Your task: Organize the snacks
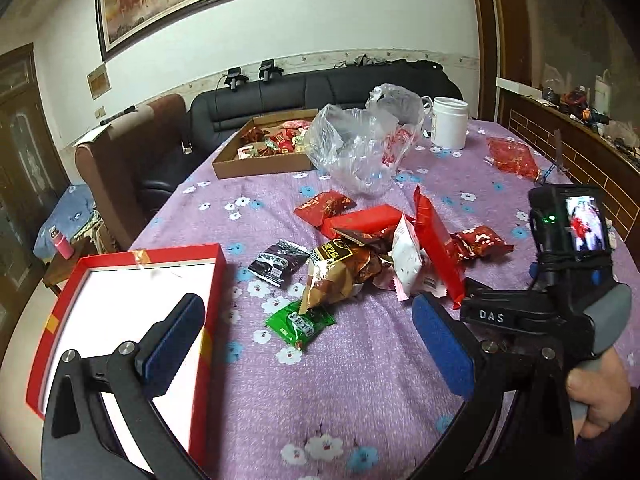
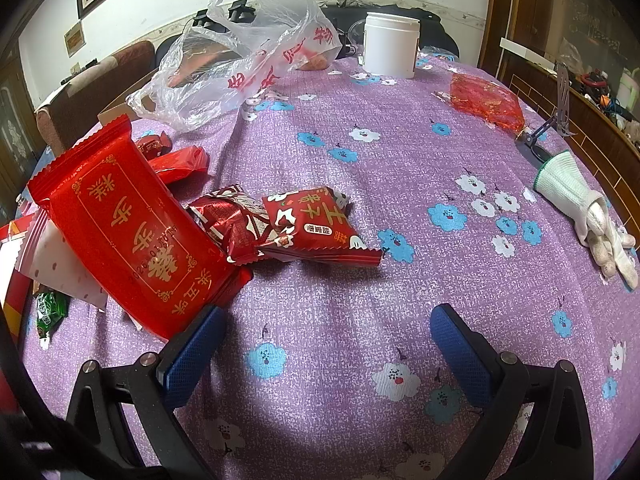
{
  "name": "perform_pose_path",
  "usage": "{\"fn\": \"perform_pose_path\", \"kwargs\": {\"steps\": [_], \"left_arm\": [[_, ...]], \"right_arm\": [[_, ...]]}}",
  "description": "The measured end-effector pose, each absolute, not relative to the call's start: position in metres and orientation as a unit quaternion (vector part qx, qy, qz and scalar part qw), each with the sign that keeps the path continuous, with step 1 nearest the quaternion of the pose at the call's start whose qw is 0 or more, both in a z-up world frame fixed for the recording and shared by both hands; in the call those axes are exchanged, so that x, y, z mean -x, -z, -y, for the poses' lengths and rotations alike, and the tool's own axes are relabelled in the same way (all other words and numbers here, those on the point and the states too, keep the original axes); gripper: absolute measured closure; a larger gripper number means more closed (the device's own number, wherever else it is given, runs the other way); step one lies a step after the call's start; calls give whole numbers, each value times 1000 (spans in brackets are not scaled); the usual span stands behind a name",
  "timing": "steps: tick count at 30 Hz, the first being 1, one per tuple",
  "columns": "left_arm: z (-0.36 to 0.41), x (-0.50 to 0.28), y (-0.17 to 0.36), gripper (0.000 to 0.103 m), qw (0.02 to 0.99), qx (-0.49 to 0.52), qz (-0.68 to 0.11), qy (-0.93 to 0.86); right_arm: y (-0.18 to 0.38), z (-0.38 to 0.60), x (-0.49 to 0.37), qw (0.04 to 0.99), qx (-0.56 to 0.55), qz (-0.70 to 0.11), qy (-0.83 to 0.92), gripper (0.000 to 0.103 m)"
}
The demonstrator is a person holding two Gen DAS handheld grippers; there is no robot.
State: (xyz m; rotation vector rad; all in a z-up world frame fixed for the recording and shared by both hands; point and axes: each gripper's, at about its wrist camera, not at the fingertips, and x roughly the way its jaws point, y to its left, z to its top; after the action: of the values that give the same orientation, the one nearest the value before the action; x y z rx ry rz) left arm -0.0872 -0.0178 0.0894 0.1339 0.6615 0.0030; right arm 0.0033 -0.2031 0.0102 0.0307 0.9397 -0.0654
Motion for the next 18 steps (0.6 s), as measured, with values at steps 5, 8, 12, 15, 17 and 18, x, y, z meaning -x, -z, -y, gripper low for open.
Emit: {"fn": "perform_pose_path", "kwargs": {"steps": [5, 8, 12, 15, 17, 18], "left_arm": [[12, 97, -96, 0, 946, -61, -318, -4], [7, 101, -98, 0, 947, -56, -316, -6], [0, 107, -99, 0, 947, -51, -316, -10], [-7, 109, -99, 0, 947, -45, -317, -12], [-12, 112, -99, 0, 948, -41, -316, -14], [-14, 113, -99, 0, 948, -40, -316, -15]], "right_arm": [[-10, 203, -3, 891, -15, -453, 31, 0], [-10, 204, -4, 891, -15, -453, 31, 0], [-11, 204, -4, 891, -15, -453, 31, 0], [-11, 204, -4, 891, -15, -453, 31, 0], [-11, 204, -4, 891, -15, -453, 31, 0], [-11, 204, -4, 891, -15, -453, 31, 0]]}}
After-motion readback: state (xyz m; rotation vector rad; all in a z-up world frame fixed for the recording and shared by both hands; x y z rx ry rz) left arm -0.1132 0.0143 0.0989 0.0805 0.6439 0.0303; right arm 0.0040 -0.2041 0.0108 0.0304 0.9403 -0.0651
